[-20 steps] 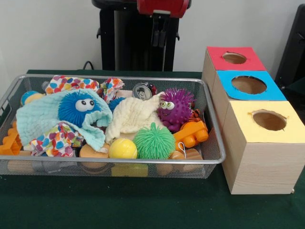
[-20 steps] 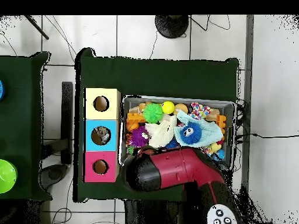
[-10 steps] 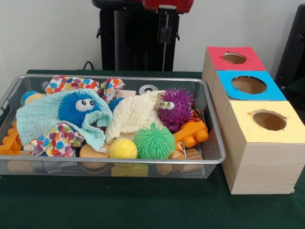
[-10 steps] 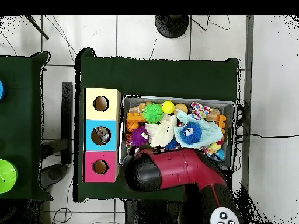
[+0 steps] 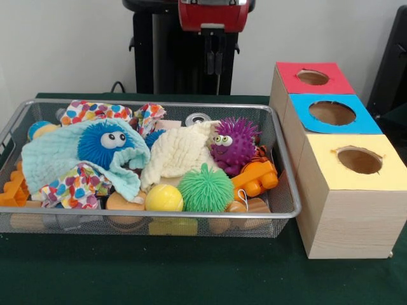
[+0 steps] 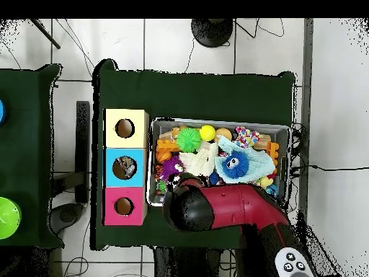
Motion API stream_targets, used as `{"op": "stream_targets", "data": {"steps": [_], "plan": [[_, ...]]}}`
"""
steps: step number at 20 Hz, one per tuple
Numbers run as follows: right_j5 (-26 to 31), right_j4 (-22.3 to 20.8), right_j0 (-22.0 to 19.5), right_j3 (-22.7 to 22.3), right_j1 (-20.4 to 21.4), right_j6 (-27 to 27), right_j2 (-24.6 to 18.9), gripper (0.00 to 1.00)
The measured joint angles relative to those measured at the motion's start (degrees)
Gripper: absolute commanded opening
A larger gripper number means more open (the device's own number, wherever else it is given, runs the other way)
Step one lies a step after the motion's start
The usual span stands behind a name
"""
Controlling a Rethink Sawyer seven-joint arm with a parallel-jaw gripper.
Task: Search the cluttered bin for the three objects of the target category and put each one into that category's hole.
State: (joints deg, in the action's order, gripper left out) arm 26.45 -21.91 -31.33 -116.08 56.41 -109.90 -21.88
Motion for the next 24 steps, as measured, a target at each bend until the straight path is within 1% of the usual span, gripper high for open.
{"op": "stream_targets", "data": {"steps": [9,10,19,24], "plan": [[-0.3,-0.3,0.2,-0.3,-0.3,0.0,0.0,0.00],[-0.3,-0.3,0.3,-0.3,-0.2,0.0,0.0,1.00],[-0.9,-0.4,0.2,-0.5,-0.6,0.0,0.0,1.00],[-3.5,-0.5,-0.4,-0.7,-2.1,0.0,-0.2,1.00]]}}
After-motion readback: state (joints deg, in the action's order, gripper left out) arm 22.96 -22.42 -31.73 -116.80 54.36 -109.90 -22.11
